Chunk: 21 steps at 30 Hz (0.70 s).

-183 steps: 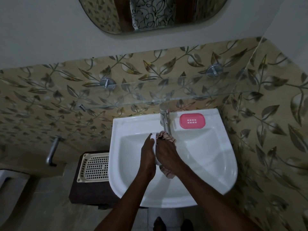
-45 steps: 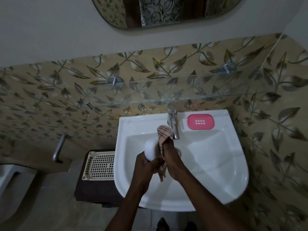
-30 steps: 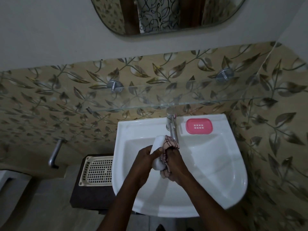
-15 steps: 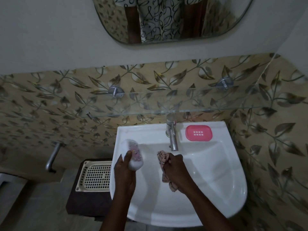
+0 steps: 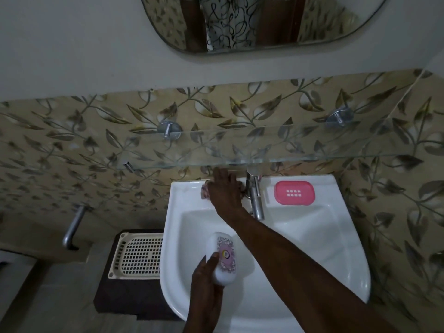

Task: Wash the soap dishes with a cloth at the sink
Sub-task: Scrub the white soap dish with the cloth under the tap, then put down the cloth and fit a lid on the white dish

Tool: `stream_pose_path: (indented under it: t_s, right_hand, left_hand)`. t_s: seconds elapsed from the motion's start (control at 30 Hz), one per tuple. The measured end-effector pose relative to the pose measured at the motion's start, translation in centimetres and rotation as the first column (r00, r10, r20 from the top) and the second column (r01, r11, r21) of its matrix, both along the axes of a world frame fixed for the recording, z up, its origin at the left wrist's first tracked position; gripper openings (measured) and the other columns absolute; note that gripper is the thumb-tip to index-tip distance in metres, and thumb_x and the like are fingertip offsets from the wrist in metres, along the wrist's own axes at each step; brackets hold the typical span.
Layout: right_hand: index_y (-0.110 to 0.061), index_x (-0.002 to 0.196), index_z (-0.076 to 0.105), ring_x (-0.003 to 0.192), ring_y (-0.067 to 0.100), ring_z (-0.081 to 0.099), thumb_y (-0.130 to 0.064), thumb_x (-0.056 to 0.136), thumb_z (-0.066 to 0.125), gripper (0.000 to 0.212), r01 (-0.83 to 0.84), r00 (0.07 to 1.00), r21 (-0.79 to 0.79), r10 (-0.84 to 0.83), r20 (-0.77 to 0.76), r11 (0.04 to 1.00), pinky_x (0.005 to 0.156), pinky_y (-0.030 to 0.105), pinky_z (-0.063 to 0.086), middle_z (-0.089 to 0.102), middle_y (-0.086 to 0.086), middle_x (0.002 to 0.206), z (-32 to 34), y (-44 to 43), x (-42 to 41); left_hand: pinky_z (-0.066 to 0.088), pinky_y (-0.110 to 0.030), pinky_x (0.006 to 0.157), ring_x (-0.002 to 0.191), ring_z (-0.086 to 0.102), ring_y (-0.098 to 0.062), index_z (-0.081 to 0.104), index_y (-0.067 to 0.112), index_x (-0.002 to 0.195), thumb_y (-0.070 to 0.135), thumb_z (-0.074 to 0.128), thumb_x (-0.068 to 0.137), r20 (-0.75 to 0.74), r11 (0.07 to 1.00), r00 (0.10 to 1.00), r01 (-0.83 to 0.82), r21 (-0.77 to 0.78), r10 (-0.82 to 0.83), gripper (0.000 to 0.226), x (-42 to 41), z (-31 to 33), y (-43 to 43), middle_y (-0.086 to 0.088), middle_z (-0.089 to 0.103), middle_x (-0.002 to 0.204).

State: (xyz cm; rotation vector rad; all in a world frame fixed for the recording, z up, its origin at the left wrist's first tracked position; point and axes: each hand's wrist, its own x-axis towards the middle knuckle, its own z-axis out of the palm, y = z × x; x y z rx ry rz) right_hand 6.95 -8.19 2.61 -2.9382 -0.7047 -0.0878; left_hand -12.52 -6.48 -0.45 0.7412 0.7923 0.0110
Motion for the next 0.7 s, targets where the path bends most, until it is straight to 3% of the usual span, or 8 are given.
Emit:
stream_pose_path:
  t_s: [0.13, 0.23, 0.37, 0.43, 0.53, 0.6, 0.63, 0.7]
  right_hand:
    - [-0.006, 0.121, 0.061, 0.111, 0.030, 0.058, -0.027, 0.089, 0.055, 0.039, -0.019, 0.999, -0.138, 0.014, -0.037, 0.990, 0.094, 0.041, 0.049, 0.060, 0.014, 0.122, -3.3, 0.0, -1.0]
    - [-0.007, 0.141, 0.044, 0.126, 0.038, 0.051, -0.025, 0.089, 0.045, 0.055, -0.056, 0.997, -0.200, 0.045, -0.055, 0.978, 0.106, 0.052, 0.042, 0.053, 0.020, 0.137, -4.7, -0.1, -2.1]
    - [-0.016, 0.142, 0.045, 0.133, 0.039, 0.046, -0.015, 0.085, 0.036, 0.058, -0.076, 0.993, -0.093, 0.067, -0.101, 0.993, 0.101, 0.057, 0.045, 0.049, 0.019, 0.144, -4.7, -0.8, -2.8]
    - [-0.017, 0.146, 0.038, 0.140, 0.042, 0.033, -0.010, 0.088, 0.038, 0.059, -0.082, 0.995, -0.086, 0.076, -0.070, 0.993, 0.108, 0.059, 0.036, 0.035, 0.021, 0.153, -4.5, -1.8, -2.8]
    - [-0.016, 0.153, 0.019, 0.147, 0.043, 0.010, -0.001, 0.091, 0.037, 0.066, -0.137, 0.979, 0.120, 0.152, -0.134, 0.983, 0.118, 0.056, 0.011, 0.011, 0.023, 0.160, -3.1, -3.1, -2.9]
    - [-0.014, 0.145, 0.038, 0.138, 0.035, 0.037, 0.001, 0.086, 0.040, 0.061, -0.093, 0.992, 0.395, 0.121, -0.047, 0.914, 0.111, 0.043, 0.037, 0.037, 0.019, 0.151, -1.7, -4.9, -4.3]
    - [-0.012, 0.133, 0.053, 0.123, 0.030, 0.054, 0.000, 0.082, 0.043, 0.053, -0.082, 0.996, 0.488, 0.053, 0.074, 0.869, 0.097, 0.036, 0.051, 0.057, 0.015, 0.134, -1.4, -6.4, -5.2]
    - [-0.012, 0.105, 0.067, 0.091, 0.023, 0.065, -0.002, 0.079, 0.051, 0.032, -0.009, 0.964, 0.622, -0.159, 0.214, 0.783, 0.073, 0.027, 0.053, 0.069, 0.007, 0.098, -1.7, -10.8, -6.7]
  left_hand:
    - [0.062, -0.045, 0.080, 0.109, 0.066, -0.046, 0.062, -0.003, 0.125, 0.014, 0.061, 0.088, -0.002, 0.999, 0.999, 0.035, -0.023, -0.035, 0.041, 0.4, -0.8, -0.1, -0.029, 0.069, 0.118]
    - [0.060, -0.044, 0.082, 0.112, 0.064, -0.046, 0.061, -0.004, 0.126, 0.010, 0.054, 0.095, -0.018, 0.998, 0.999, 0.048, -0.027, -0.049, 0.034, 0.4, -1.3, -0.1, -0.028, 0.070, 0.117]
    - [0.063, -0.040, 0.075, 0.099, 0.072, -0.038, 0.062, -0.004, 0.124, 0.009, 0.053, 0.095, -0.005, 0.997, 0.999, 0.045, -0.056, -0.045, 0.033, 0.7, -1.0, 0.3, -0.028, 0.070, 0.116]
    - [0.063, -0.039, 0.074, 0.095, 0.073, -0.036, 0.062, -0.005, 0.123, 0.009, 0.053, 0.095, -0.007, 0.996, 0.999, 0.051, -0.069, -0.052, 0.033, 0.9, -1.2, 0.3, -0.028, 0.069, 0.117]
    - [0.063, -0.041, 0.074, 0.100, 0.068, -0.038, 0.061, -0.007, 0.125, 0.010, 0.057, 0.089, -0.026, 0.995, 0.999, 0.042, -0.092, -0.044, 0.039, 1.1, -1.4, 0.3, -0.030, 0.068, 0.119]
    - [0.060, -0.044, 0.077, 0.105, 0.064, -0.041, 0.059, -0.008, 0.126, 0.009, 0.056, 0.089, -0.049, 0.992, 0.998, 0.032, -0.119, -0.038, 0.041, 1.1, -2.0, 0.6, -0.031, 0.065, 0.123]
    - [0.058, -0.046, 0.080, 0.108, 0.062, -0.043, 0.058, -0.009, 0.127, 0.007, 0.052, 0.092, -0.061, 0.990, 0.997, 0.032, -0.138, -0.040, 0.039, 1.1, -2.4, 0.7, -0.032, 0.062, 0.125]
    - [0.053, -0.051, 0.088, 0.115, 0.058, -0.045, 0.054, -0.010, 0.131, 0.008, 0.045, 0.097, -0.089, 0.979, 0.994, 0.043, -0.201, -0.062, 0.039, 1.2, -3.0, 0.5, -0.034, 0.057, 0.132]
